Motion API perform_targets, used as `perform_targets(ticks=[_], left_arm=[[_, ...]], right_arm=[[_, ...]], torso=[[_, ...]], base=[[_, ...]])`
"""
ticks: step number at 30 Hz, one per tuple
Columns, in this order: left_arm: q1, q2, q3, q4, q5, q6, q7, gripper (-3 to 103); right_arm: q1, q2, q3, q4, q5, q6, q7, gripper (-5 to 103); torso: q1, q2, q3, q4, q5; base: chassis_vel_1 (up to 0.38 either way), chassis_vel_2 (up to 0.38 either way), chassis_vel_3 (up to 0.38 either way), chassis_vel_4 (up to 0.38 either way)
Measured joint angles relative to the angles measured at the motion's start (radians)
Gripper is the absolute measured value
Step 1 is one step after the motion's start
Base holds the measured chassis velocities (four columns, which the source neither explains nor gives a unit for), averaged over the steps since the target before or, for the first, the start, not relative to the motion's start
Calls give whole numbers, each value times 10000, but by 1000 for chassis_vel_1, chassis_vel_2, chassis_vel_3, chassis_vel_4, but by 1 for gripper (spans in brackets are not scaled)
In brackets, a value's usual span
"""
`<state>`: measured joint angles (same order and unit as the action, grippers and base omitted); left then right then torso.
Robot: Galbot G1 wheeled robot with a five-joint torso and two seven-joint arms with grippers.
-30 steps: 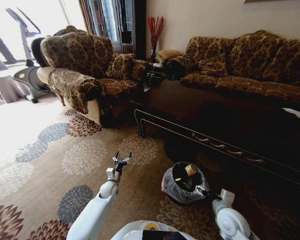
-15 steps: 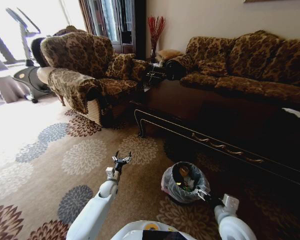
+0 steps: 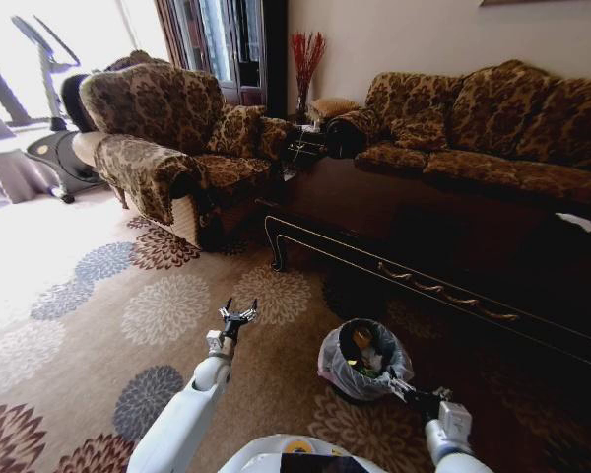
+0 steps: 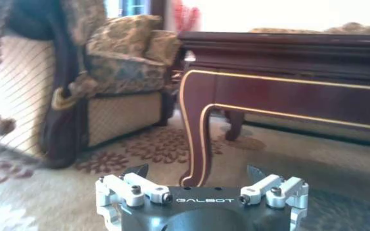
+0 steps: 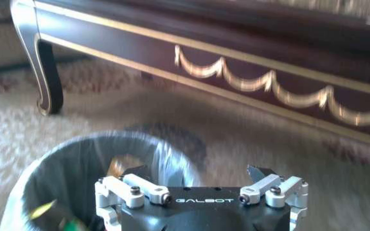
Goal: Pick up the trash from the ground and place it into the trash bin.
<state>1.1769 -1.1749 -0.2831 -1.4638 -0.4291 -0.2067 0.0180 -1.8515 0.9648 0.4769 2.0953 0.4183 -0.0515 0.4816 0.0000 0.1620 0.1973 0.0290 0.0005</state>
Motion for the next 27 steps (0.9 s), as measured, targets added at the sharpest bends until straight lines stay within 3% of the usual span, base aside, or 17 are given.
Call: perform_targets(ticks=[3, 4, 6, 7, 8, 9, 13, 14, 15, 19, 22, 23, 26, 27], left_arm=[[48, 333, -307, -114, 163, 12, 1108, 100], [48, 333, -307, -114, 163, 12, 1108, 100], [76, 493, -442, -202, 209, -6, 1468, 100], [90, 539, -487, -248, 218, -6, 1549, 100], [90, 539, -487, -248, 218, -6, 1549, 100], [98, 568, -512, -291, 219, 1, 1601, 100], [79, 620, -447, -485, 179, 143, 1715, 100], [79, 620, -447, -485, 179, 143, 1715, 100], [64, 615, -404, -559, 140, 205, 1689, 100], [90, 532, -258, -1124, -97, 730, 1273, 100], [189, 432, -100, -1993, -108, 1220, 1087, 100], [189, 432, -100, -1993, -108, 1220, 1087, 100], [263, 416, 6, -2698, -61, 1476, 1056, 100], [263, 416, 6, -2698, -61, 1476, 1056, 100]], right_arm=[[-30, 375, 687, 31, -474, 401, -1463, 100], [-30, 375, 687, 31, -474, 401, -1463, 100], [-121, 485, 1077, 35, -845, 817, -2867, 100], [-214, 495, 1257, 13, -919, 1187, -3706, 100], [-214, 495, 1257, 13, -919, 1187, -3706, 100], [-308, 499, 1415, -7, -939, 1356, -4252, 100], [-829, 695, 2978, -197, -541, 2174, -7536, 100], [-829, 695, 2978, -197, -541, 2174, -7536, 100], [-930, 821, 3362, -196, -366, 2242, -8019, 100], [-949, 1448, 3662, 95, -331, 2152, -7444, 100], [-717, 2497, 3317, 775, -693, 1789, -5696, 100], [-717, 2497, 3317, 775, -693, 1789, -5696, 100], [-549, 3565, 3084, 1428, -1145, 1558, -4993, 100], [-549, 3565, 3084, 1428, -1145, 1558, -4993, 100]], torso=[[0, 0, 0, -3, -8], [0, 0, 0, -3, -8], [0, 0, 0, -3, -3], [0, 0, 0, -1, -5], [0, 0, 0, -1, -5], [0, 0, 0, -1, -4], [0, 0, 0, -2, -3], [0, 0, 0, -2, -3], [0, 1, 0, -2, -9], [0, 1, 0, -5, -3], [0, 0, 0, -2, -3], [0, 0, 0, -2, -3], [0, 1, 0, -4, -5], [0, 1, 0, -4, -5]], base=[[0, 0, 0, 0], [0, 0, 0, 0], [0, 0, 0, 0], [0, 0, 0, 0], [0, 0, 0, 0], [0, 0, 0, 0], [0, 0, 0, 0], [0, 0, 0, 0], [0, 0, 0, 0], [0, 0, 0, 0], [0, 0, 0, 0], [0, 0, 0, 0], [0, 0, 0, 0], [0, 0, 0, 0]])
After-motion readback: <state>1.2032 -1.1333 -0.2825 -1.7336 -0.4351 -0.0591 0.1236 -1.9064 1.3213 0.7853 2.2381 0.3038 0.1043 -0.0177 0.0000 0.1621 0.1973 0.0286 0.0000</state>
